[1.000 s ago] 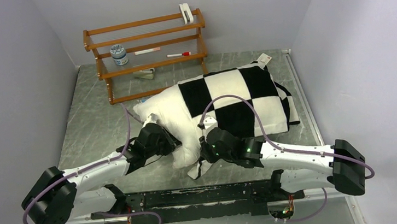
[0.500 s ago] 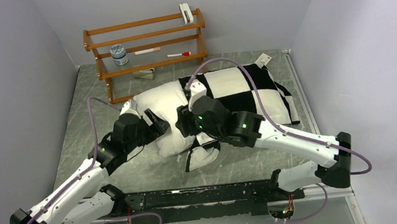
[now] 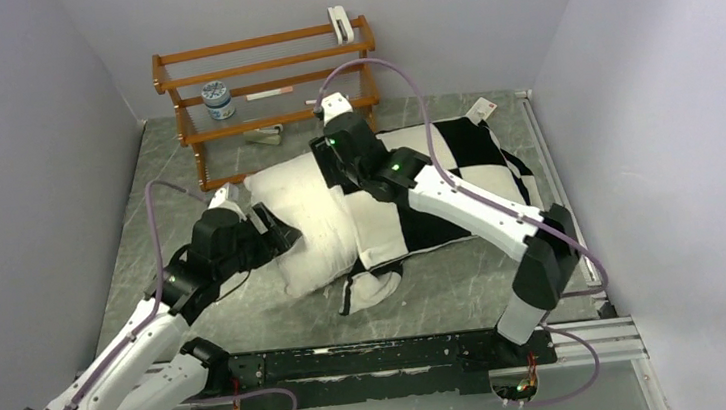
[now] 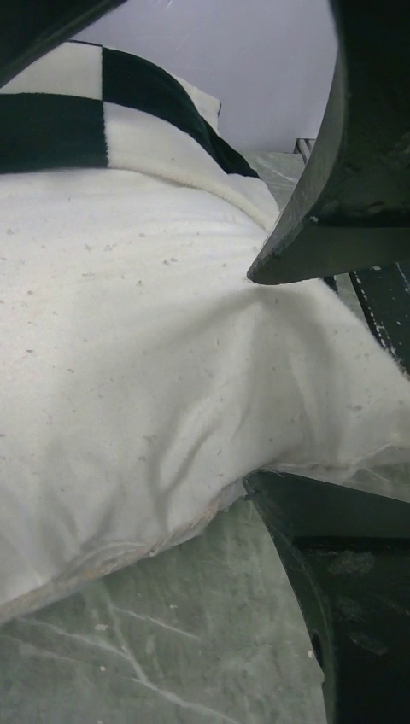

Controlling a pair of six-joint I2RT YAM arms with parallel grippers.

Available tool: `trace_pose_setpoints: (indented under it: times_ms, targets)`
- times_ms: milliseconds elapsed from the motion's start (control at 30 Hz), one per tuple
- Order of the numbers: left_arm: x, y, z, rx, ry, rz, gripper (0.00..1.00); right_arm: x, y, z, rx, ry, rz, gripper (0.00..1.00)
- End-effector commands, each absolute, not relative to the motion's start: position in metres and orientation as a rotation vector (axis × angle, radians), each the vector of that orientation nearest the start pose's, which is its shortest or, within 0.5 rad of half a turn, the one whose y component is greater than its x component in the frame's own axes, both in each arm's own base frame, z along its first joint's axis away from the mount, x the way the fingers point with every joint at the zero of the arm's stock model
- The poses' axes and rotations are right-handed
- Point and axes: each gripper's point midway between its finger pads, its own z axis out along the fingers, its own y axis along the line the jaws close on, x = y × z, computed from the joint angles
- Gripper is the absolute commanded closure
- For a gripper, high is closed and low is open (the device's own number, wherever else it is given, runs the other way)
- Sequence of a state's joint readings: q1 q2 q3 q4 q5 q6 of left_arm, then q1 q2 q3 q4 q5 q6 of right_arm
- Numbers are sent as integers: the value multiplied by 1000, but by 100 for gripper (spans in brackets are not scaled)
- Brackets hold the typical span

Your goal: Put the pillow into the pillowcase

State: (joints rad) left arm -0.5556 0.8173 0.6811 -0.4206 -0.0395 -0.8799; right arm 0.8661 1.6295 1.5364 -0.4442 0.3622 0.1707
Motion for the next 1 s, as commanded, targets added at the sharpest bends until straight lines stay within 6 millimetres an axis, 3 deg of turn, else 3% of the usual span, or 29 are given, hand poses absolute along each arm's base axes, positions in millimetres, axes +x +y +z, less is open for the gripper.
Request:
trace_pose_setpoints:
  times_ms: [0, 100, 267, 367, 533, 600, 633, 700, 767, 867, 900, 967]
  targets:
    - [226, -158, 179, -441, 2180, -744, 17, 375, 329, 254, -571, 1978, 193, 41]
    - [233, -144, 181, -411, 2151, -632, 17, 397, 335, 250, -570, 1979, 189, 40]
    - [256, -132, 167, -383, 2187, -426, 15, 427, 352, 240, -588, 1984, 184, 40]
    - [269, -137, 164, -370, 2200, -408, 13, 444, 358, 224, -602, 2002, 135, 41]
    - [286, -162, 152, -342, 2179, -550, 15, 467, 355, 182, -665, 2062, -38, 41]
    - [287, -178, 146, -311, 2182, -648, 27, 471, 353, 163, -682, 2100, -98, 42]
    - [287, -187, 145, -283, 2180, -698, 38, 471, 352, 157, -688, 2115, -120, 43]
    - [289, -199, 147, -240, 2164, -766, 70, 471, 348, 150, -698, 2137, -162, 44]
    - [290, -203, 150, -223, 2144, -792, 91, 471, 344, 148, -697, 2144, -203, 44]
    - [292, -202, 160, -192, 2104, -790, 95, 470, 341, 148, -694, 2158, -222, 52]
    - [292, -200, 164, -188, 2091, -787, 95, 470, 343, 148, -698, 2162, -215, 60]
    - [294, -202, 173, -183, 2053, -806, 95, 469, 346, 151, -701, 2162, -193, 87]
